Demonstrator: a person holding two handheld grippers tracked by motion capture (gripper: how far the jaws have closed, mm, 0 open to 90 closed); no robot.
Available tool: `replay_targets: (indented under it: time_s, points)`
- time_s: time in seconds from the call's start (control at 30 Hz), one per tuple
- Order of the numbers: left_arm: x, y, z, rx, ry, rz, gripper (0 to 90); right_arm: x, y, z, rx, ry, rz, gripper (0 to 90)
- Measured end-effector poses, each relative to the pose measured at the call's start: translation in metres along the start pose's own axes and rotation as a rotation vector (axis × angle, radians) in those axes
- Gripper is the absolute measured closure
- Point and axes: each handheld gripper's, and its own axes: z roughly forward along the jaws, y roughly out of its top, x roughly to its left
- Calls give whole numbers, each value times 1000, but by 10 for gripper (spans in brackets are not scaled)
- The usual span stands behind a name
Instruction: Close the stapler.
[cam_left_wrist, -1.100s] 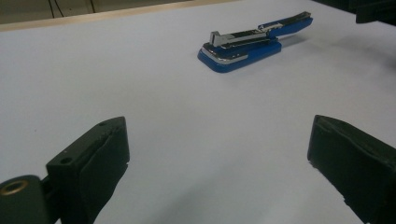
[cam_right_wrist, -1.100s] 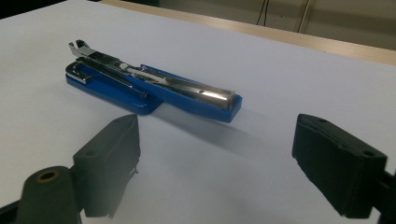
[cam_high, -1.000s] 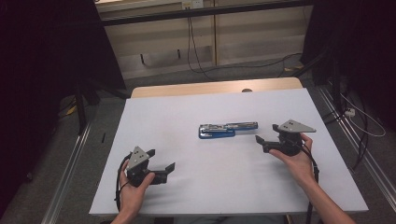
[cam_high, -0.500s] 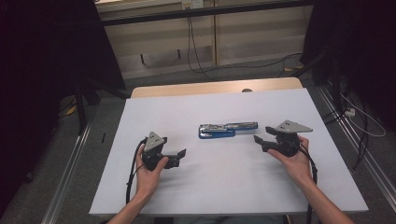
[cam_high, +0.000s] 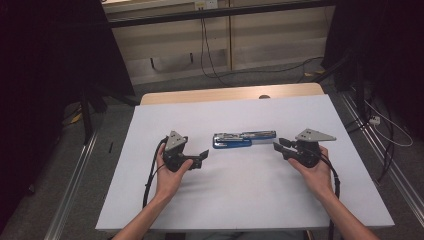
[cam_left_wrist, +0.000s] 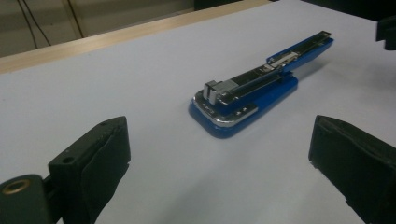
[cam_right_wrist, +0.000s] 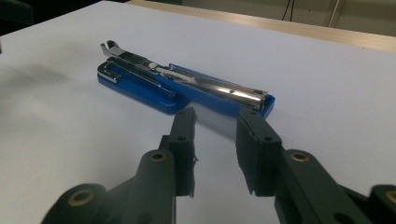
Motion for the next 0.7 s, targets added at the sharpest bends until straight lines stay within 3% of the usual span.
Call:
replay_targets:
  time_s: [0.1, 0.33, 0.37, 0.43, 0.7]
  points:
    - [0, 3, 6, 17, -5, 12, 61, 0, -1, 0, -2, -4, -7, 745]
    - [-1, 7, 15, 3, -32, 7, 63, 0, -1, 1, 1, 1, -10, 898]
    - [-1, 6, 17, 11, -41, -4, 65, 0, -1, 1, 4, -2, -16, 900]
    - [-3, 4, 20, 28, -42, 13, 65, -1, 0, 1, 9, -1, -11, 900]
    - [-5, 13, 32, 37, -43, 23, 92, -3, 1, 4, 12, 0, -10, 900]
